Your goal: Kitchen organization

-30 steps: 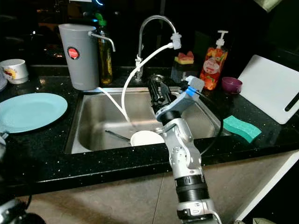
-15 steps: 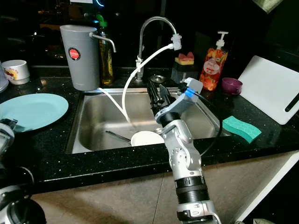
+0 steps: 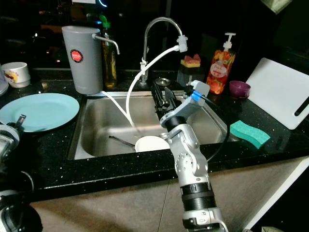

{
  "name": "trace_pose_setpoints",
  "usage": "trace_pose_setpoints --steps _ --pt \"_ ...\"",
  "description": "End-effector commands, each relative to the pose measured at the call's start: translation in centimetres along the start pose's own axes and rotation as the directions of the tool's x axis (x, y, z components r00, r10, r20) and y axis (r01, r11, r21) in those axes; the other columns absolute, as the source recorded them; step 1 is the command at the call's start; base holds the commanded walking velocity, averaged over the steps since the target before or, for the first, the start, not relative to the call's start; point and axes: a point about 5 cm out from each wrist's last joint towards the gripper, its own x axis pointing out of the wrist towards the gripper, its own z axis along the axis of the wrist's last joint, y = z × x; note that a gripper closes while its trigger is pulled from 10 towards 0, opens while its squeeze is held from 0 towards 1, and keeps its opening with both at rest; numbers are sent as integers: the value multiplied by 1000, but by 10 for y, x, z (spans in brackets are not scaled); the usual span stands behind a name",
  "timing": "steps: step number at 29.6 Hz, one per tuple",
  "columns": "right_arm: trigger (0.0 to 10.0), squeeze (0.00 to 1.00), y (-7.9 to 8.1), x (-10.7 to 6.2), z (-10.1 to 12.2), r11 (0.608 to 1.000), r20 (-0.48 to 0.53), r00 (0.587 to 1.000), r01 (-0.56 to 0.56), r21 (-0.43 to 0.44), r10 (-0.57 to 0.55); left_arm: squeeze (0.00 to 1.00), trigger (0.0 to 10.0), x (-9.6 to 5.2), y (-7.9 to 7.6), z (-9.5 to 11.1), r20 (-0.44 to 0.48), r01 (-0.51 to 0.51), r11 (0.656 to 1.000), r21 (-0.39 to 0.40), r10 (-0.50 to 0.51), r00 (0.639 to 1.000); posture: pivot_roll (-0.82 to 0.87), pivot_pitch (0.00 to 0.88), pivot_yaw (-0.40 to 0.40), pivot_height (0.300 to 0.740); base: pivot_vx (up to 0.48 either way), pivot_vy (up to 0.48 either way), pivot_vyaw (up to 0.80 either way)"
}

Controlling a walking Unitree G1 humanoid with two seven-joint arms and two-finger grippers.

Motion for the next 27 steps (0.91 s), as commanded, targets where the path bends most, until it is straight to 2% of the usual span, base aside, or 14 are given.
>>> trace_pose_setpoints --steps 1,4,5,6,7,9,10,14,15,16,21,25,26,27 --pt "10000 0 1 -1 3 1000 12 1000 -4 -7 4 0 0 3 15 -20 -81 -71 997 40 74 994 213 72 -111 740 0 0 0" --pt "10000 0 1 -2 2 1000 7 1000 -7 -3 7 0 0 -3 11 -23 -72 4 1000 31 -1 997 221 73 -119 740 0 0 0" --pt "10000 0 1 -2 1 1000 3 1000 -10 -2 10 0 0 -8 7 -26 -74 66 997 26 -64 995 222 74 -121 740 0 0 0" --pt "10000 0 2 -2 1 1000 1 1000 -12 -1 12 0 2392 -14 2 -29 -78 135 990 37 -132 988 223 74 -123 740 0 0 0" --pt "10000 0 2 -2 1 1000 1 1000 -12 -1 12 0 2392 -14 2 -29 -78 135 990 37 -132 988 223 74 -123 740 0 0 0" --pt "10000 0 1 -2 0 1000 -4 1000 -12 7 12 0 10000 -24 -9 -35 -83 240 968 70 -234 969 228 74 -130 740 0 0 0" --pt "10000 0 1 -2 0 1000 -4 1000 -12 7 12 0 10000 -24 -9 -35 -83 240 968 70 -234 969 228 74 -130 740 0 0 0" --pt "10000 0 0 -4 -1 999 -11 1000 2 52 -1 0 10000 -39 -28 -43 -98 374 918 128 -364 926 226 75 -132 740 0 0 0" --pt "10000 0 0 -4 -1 999 -11 1000 2 52 -1 0 10000 -39 -28 -43 -98 374 918 128 -364 926 226 75 -132 740 0 0 0" --pt "10000 0 -2 -5 0 997 -8 1000 12 73 -11 0 10000 -44 -36 -46 -108 422 897 131 -410 906 226 75 -132 740 0 0 0" --pt "10000 0 -7 -7 6 992 5 999 38 123 -39 0 10000 -53 -50 -54 -136 503 856 122 -488 862 201 81 -138 740 0 0 0" --pt "10000 0 -9 -8 7 991 6 999 45 127 -46 0 10000 -55 -52 -56 -147 516 847 126 -499 854 196 81 -139 740 0 0 0" --pt "10000 0 -12 -10 7 991 3 998 54 122 -55 0 10000 -56 -54 -61 -176 522 830 196 -494 851 190 82 -142 740 0 0 0" --pt "10000 0 -12 -10 7 991 3 998 54 122 -55 0 10000 -56 -54 -61 -176 522 830 196 -494 851 190 82 -142 740 0 0 0"
